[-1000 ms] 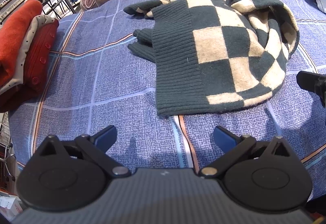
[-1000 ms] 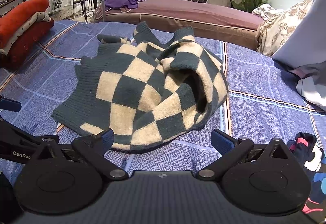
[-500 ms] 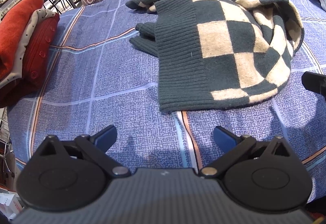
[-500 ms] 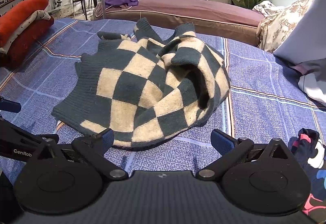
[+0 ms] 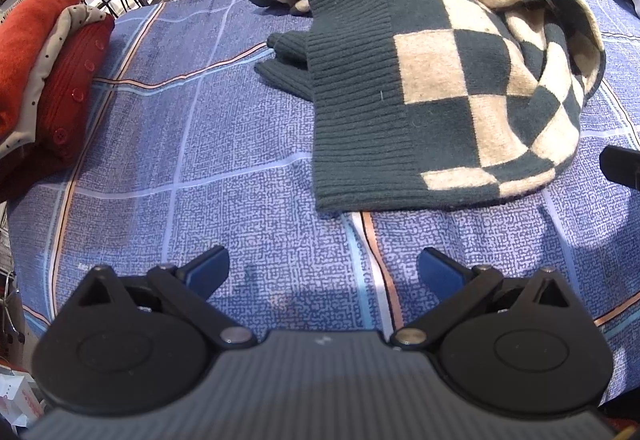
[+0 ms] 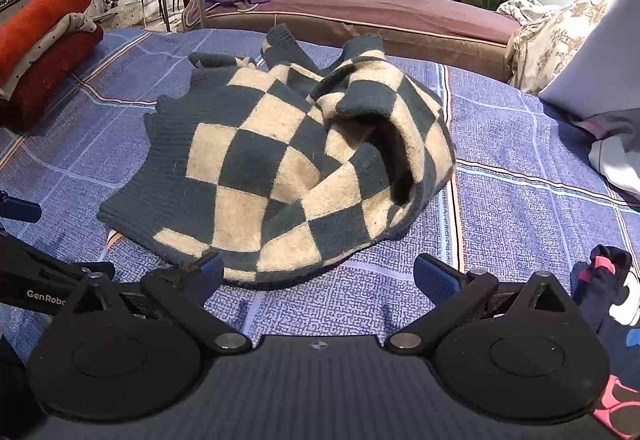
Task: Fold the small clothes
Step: 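Grasp the checkered sweater with the left tool while the right tool grasps it too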
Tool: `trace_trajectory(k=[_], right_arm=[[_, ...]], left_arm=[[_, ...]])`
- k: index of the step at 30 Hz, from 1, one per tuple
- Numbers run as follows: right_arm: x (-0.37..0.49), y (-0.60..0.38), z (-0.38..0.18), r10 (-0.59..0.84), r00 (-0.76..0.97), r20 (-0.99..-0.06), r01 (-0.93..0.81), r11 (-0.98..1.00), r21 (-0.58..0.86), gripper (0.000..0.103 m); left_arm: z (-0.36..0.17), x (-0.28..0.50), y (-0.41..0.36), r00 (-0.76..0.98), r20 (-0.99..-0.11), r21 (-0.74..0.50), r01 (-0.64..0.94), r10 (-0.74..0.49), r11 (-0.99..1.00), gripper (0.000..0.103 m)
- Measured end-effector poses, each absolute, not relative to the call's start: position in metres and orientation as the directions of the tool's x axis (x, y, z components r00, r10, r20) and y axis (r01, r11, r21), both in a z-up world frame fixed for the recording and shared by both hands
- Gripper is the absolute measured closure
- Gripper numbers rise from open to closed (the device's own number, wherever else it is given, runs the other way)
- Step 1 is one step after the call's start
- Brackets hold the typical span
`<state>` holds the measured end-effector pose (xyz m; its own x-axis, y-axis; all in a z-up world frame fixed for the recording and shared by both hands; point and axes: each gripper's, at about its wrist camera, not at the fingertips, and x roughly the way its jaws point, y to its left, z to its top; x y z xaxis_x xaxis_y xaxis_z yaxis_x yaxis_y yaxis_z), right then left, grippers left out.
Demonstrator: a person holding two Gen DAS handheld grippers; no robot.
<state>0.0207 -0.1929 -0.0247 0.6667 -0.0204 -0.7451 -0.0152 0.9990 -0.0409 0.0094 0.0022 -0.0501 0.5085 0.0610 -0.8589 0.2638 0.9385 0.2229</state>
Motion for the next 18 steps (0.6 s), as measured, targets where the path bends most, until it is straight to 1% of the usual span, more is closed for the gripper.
trace_trajectory(k=[10,13,16,18], right_arm=[[0.023,-0.195,-0.032,-0.015,0.651,-0.759,-0.010,1.000,-0.029,0.000],[0.019,-0.200,-0.031,-0.005,0.687,-0.726,-0.006,1.000,-0.012,0.000],[0.013,-0.213,-0.030,0.033,0.741,-0.671,0.000,0.999,0.049,0.000],[0.015,-0.222,-0.031,0.072,0.753,-0.654,-0.001,0.994,0.108,0.000]], left_arm=[[-0.056,0.015,0.008,0.518,-0.854,0.209,0.255,0.049,0.944,0.000],[-0.058,0.021,0.015,0.554,-0.831,0.215,0.247,0.044,0.945,0.000],[-0.054,0.030,0.027,0.611,-0.790,0.234,0.219,0.054,0.947,0.000],[-0.050,0.040,0.037,0.634,-0.773,0.197,0.198,0.028,0.960,0.000]])
